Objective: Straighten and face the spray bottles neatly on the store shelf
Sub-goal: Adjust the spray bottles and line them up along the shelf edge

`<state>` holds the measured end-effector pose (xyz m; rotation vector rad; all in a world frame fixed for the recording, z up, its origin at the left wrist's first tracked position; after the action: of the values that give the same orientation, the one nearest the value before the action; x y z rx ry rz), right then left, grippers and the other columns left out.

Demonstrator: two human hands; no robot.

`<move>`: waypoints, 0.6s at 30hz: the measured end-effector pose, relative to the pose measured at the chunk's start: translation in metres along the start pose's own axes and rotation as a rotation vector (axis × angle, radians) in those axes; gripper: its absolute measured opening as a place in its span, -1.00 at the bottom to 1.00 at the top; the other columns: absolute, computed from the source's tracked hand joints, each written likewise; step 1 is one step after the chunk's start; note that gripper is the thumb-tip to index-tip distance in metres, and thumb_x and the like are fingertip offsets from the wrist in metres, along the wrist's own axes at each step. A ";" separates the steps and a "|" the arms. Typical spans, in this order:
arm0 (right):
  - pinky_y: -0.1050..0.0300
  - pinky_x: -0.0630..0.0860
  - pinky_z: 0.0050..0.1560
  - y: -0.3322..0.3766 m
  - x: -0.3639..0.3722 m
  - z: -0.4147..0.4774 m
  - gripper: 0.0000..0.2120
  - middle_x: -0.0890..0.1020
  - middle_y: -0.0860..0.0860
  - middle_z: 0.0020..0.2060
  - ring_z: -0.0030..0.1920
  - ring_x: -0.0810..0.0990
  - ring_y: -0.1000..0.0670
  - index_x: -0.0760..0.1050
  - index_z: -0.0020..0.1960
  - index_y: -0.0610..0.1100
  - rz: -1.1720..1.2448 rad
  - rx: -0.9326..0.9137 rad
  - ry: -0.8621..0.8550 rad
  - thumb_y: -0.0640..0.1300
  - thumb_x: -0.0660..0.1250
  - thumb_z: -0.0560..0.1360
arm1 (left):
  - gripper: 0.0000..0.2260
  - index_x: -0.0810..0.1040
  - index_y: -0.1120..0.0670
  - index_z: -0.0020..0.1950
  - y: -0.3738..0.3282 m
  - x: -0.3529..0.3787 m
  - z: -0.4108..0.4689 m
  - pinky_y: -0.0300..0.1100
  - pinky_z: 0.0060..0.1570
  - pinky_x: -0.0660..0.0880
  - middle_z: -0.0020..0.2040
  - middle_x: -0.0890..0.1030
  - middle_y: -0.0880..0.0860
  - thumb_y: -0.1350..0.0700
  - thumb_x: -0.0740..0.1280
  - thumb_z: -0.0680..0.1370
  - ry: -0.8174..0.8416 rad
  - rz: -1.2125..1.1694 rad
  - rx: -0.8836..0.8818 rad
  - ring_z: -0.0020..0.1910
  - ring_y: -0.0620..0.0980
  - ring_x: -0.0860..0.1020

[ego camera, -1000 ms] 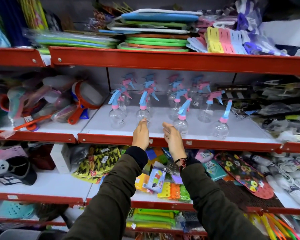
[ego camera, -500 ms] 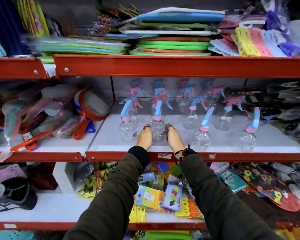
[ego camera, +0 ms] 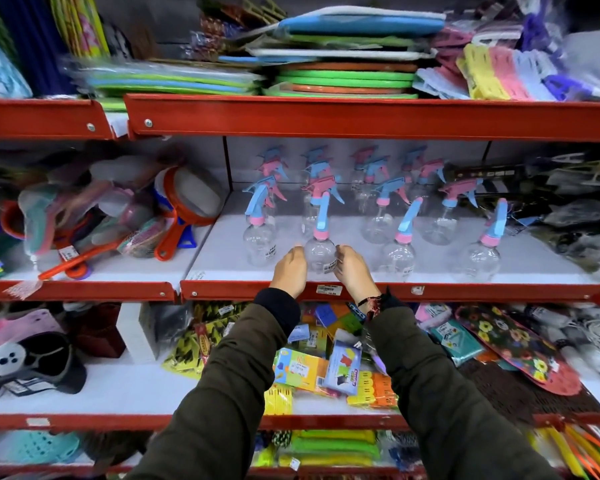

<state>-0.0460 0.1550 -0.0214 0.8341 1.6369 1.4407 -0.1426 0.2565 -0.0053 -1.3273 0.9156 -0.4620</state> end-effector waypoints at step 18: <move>0.27 0.18 0.32 0.031 0.027 -0.086 -0.59 0.42 -0.01 0.42 0.40 0.37 0.05 0.38 0.42 -0.07 0.031 -0.288 -0.198 -0.08 -0.01 0.63 | -0.57 0.45 0.08 0.33 0.013 -0.070 -0.027 0.01 0.44 0.23 0.40 0.44 0.15 -0.07 -0.02 0.62 -0.249 -0.127 0.053 0.39 0.12 0.37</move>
<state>-0.1350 0.1423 0.0100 0.8094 1.2391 1.5188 -0.2077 0.2956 0.0042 -1.3650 0.6119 -0.4049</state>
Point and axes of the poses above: each hand's wrist, its own z-axis towards the middle knuckle, its own x-axis out of the palm, y = z × x, the point moved 9 cm from there along z, towards the middle knuckle
